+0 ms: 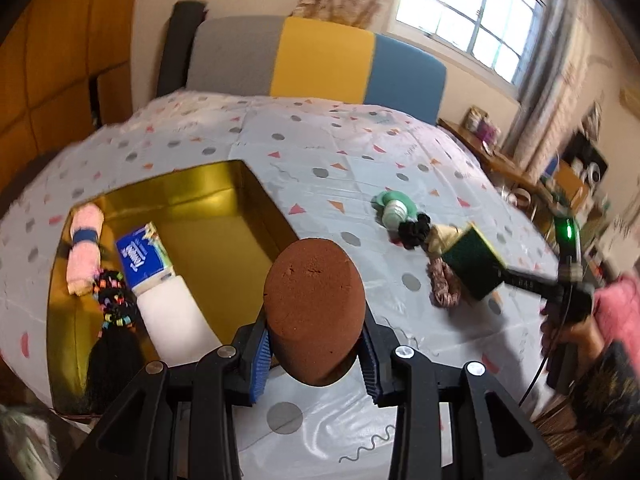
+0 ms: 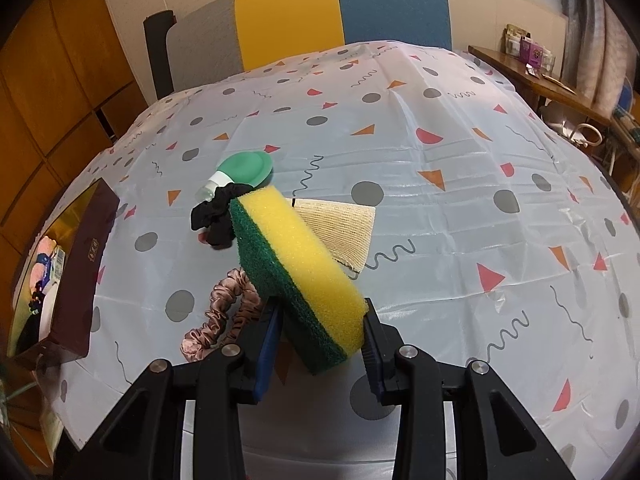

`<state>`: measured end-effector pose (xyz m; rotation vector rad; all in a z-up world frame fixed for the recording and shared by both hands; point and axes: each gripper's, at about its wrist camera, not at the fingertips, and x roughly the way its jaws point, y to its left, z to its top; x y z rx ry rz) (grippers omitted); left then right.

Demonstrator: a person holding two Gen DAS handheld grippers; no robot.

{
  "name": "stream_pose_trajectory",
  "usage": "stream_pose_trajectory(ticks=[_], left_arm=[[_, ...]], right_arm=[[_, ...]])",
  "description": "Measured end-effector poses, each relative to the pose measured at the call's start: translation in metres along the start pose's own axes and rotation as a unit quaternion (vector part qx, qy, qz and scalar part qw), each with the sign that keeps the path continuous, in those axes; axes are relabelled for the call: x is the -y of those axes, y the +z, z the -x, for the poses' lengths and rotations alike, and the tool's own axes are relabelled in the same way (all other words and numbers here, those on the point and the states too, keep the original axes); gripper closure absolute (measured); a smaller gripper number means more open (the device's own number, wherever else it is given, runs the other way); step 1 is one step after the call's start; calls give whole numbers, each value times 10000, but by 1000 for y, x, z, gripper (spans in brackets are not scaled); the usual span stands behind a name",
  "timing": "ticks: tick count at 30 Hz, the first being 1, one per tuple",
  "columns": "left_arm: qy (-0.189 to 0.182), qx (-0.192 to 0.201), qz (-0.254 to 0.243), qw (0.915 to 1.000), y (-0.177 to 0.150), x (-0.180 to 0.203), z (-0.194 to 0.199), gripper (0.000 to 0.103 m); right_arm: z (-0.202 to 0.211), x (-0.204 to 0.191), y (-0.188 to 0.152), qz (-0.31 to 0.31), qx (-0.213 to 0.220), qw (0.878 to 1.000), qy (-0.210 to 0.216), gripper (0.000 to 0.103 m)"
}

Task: Organize soft objects
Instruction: 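Carry the makeup sponge into the gold tray and open the left tool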

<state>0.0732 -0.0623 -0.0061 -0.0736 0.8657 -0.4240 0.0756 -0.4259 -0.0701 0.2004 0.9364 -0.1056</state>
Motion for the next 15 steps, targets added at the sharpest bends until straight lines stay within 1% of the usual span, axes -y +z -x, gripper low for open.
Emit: stream_pose_trajectory(ticks=[2,4,7,9,12,15], left_arm=[[-75,-11,375,9993,12,-22,-2,66],[-49,33,660,9978,26,-45,-5,66],[97,72,891,9960,48,-73,-15,66],[210,92,968,9950,59,-85,-23,66],[286,-68,1194,9924,75,-104,-49,66],[307,-263,1445,9887,83,-117,-74,66]], right_arm=[[0,0,0,3,-5,10000,-1,65],[0,-1,1,36,-9,10000,-15,65],[-1,-4,1,108,-16,9999,-40,65],[-1,-5,2,153,-16,9999,-61,65],[-1,-7,1,201,-13,9998,-85,65],[-2,-9,1,248,-12,9996,-106,65]])
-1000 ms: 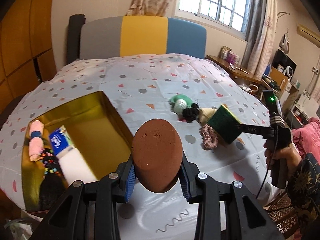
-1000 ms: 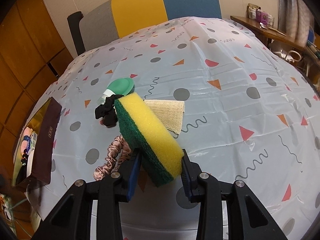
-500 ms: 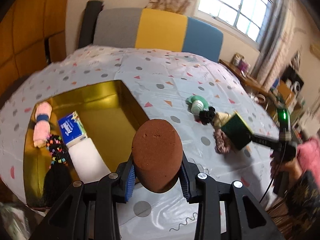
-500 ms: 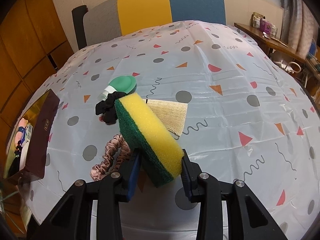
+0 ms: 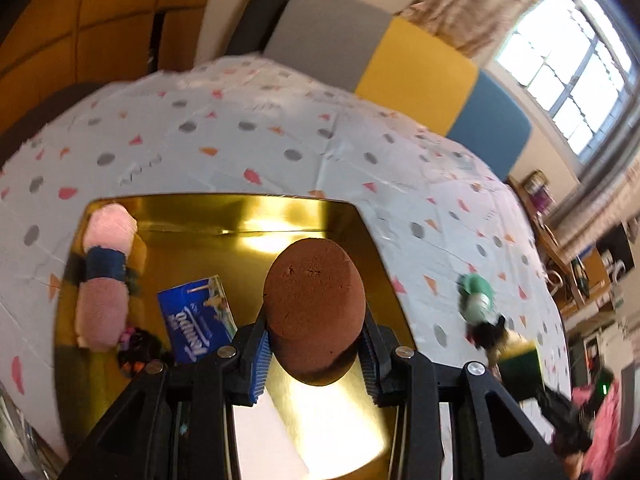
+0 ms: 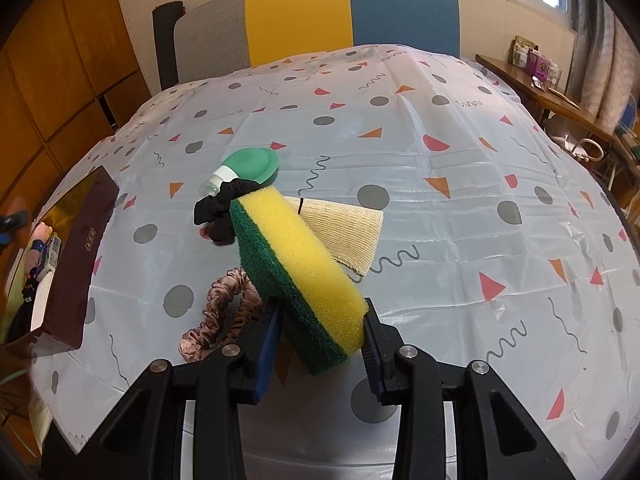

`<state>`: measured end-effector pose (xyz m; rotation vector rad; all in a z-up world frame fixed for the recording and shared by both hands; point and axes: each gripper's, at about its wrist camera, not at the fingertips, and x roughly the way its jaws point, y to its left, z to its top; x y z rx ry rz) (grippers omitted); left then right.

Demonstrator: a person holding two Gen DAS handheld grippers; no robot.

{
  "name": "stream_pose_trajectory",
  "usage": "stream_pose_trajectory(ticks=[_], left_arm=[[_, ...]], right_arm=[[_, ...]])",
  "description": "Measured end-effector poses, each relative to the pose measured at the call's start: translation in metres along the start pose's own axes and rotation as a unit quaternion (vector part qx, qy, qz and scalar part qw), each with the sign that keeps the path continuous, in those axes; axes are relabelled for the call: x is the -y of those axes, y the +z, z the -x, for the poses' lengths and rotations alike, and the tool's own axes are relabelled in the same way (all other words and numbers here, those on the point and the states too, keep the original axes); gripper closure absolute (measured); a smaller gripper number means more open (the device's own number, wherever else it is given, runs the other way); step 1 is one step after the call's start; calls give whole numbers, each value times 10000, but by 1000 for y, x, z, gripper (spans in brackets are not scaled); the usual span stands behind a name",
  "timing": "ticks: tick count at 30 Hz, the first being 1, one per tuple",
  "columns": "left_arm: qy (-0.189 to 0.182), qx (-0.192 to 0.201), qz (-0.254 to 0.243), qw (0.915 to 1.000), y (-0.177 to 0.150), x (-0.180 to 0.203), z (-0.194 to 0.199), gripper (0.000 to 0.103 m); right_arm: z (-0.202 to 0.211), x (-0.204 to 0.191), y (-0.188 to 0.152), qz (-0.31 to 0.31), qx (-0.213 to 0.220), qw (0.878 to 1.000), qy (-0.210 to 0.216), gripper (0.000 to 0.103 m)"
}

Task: Organize soft objects
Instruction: 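Carry the makeup sponge into the gold tray and open the left tool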

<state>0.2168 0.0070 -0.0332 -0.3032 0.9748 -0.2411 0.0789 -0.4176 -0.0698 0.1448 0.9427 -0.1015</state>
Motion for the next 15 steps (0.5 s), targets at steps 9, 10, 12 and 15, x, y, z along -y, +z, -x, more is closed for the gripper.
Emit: stream_pose_trajectory(ticks=[9,10,12,15], left_arm=[[599,-515,-3,9969,10,-9,-66,60],[684,-541,-50,9962,10,-9,-69,58],[824,-578,-78,9949,9,-11,-73,58],[824,-488,-108,9953,7,-12,-68,51]], right_arm=[[0,-1,0,-1,-1,10000,2,65],[0,-1,0,5,-1,10000,0,65],[-1,-1,0,30,0,10000,-12,65],[-1,-2,0,54,2,10000,-30,65]])
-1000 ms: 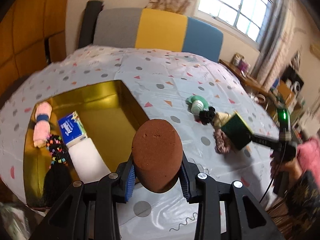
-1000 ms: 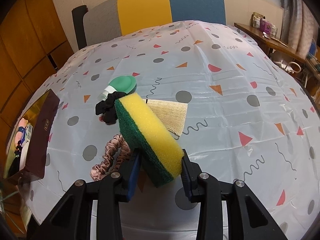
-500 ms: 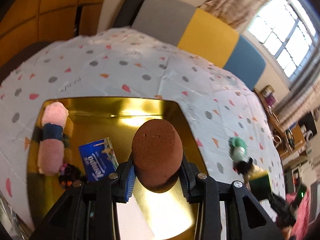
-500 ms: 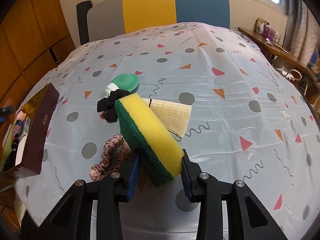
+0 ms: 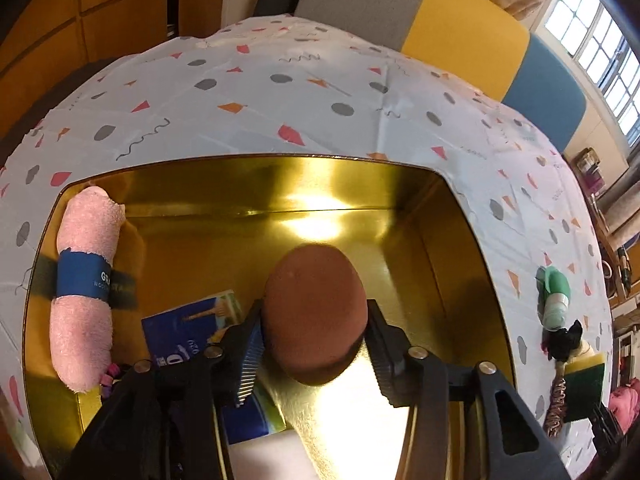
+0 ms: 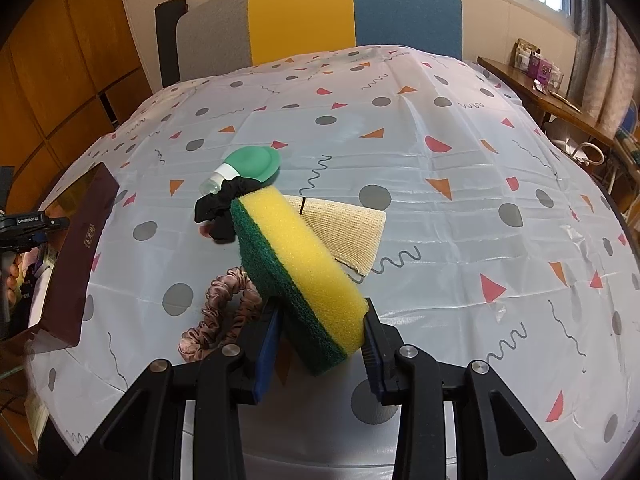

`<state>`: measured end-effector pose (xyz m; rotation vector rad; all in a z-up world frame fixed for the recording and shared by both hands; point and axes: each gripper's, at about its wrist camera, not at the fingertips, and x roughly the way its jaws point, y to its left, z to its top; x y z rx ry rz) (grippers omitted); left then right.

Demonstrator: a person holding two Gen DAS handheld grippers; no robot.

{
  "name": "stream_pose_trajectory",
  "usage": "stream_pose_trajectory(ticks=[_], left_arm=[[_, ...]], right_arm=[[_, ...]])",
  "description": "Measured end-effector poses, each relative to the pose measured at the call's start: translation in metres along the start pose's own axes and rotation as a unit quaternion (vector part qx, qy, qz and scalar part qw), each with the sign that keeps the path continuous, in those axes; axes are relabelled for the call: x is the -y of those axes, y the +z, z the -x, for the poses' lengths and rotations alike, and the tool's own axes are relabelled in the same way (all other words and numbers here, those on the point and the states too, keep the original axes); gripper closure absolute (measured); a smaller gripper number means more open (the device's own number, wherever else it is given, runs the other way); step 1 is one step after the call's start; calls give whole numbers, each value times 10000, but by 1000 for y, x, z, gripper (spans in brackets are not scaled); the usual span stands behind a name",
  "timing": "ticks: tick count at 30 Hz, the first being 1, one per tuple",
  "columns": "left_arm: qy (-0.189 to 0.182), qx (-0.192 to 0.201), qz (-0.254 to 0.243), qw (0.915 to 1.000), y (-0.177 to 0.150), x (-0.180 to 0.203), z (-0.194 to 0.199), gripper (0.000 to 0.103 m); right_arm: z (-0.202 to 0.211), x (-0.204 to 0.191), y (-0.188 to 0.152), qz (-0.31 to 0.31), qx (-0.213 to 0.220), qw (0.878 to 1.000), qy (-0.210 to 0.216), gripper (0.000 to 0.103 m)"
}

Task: Organize soft objects
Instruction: 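Carry the makeup sponge into the gold tray and open the left tool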

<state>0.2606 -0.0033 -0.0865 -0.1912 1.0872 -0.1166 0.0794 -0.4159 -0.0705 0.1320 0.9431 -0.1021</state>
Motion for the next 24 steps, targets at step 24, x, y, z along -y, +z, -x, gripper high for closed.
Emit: stream_pose_trajectory(ticks=[24], left_arm=[[362,1444,-1007,9837,-107,30,151,41]], right_arm=[[1,-5,-2,134,96,9997,-163,65]])
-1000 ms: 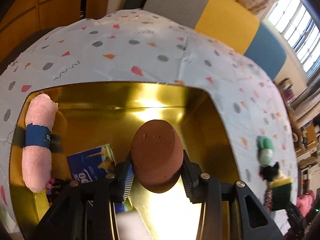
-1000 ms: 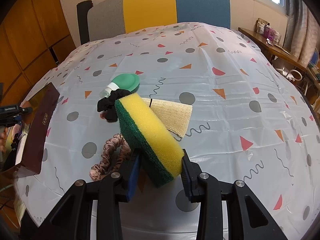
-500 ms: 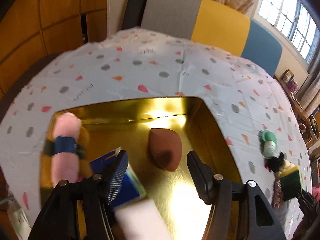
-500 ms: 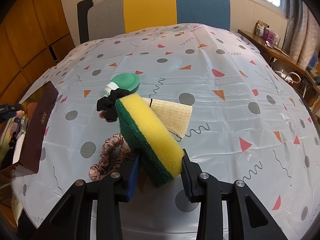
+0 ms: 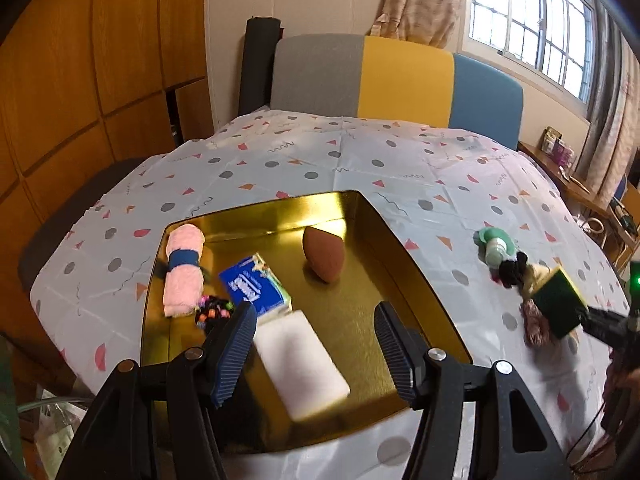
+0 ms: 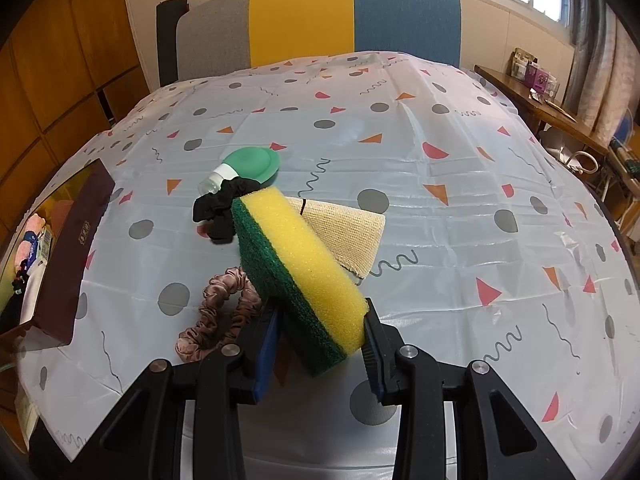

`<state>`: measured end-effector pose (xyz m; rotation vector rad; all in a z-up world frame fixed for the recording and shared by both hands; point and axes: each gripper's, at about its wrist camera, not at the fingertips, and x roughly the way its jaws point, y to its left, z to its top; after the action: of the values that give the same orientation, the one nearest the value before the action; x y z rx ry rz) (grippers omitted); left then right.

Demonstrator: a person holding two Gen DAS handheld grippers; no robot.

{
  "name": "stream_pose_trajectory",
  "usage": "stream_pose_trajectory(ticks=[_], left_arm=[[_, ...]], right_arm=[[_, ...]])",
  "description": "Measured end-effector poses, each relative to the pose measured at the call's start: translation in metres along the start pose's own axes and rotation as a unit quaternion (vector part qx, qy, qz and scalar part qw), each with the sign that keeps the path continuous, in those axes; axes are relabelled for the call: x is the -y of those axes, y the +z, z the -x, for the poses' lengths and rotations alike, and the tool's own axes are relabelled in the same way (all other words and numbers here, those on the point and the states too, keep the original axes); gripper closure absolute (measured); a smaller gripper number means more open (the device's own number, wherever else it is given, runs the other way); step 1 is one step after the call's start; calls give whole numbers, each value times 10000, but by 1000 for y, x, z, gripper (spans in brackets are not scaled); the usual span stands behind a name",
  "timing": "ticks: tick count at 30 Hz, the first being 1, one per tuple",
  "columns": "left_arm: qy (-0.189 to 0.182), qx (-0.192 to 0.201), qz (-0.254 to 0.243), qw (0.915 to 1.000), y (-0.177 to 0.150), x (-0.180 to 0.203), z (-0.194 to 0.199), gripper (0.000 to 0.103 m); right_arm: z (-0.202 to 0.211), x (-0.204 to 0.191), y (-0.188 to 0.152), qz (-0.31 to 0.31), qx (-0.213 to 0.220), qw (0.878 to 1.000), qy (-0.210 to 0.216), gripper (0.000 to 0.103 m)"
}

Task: Organize soft objects
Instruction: 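Carry the makeup sponge into the gold tray and open the left tool, then carry the scrub sponge into the gold tray and open the right tool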

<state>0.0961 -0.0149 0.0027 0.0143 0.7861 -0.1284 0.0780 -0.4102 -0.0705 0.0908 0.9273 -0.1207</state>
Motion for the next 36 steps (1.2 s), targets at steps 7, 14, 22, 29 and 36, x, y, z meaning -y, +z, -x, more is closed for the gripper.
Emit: stream_pose_trajectory(ticks=[7,14,22,29,36], left_arm=[[-54,-82,2,10000,-20,-1,11,41],[-27,19,-12,10000,-28,-7,24,41],[-117,24,64,9999,-32,-18,27,41],[-128,9,120,9998,-34,-24,25,41],[-141,13,178,9997,-35,-29,25,41]], right_arm=[[0,-1,0,36,30,10000,-37,65],[-2,-4,-1,124,31,9997,-187,66],[6,-7,2,-12,59,9996,-289,68],[43,-13,14,-265,408,9988,-91,68],[55,-67,25,-214,376,9950,904,68]])
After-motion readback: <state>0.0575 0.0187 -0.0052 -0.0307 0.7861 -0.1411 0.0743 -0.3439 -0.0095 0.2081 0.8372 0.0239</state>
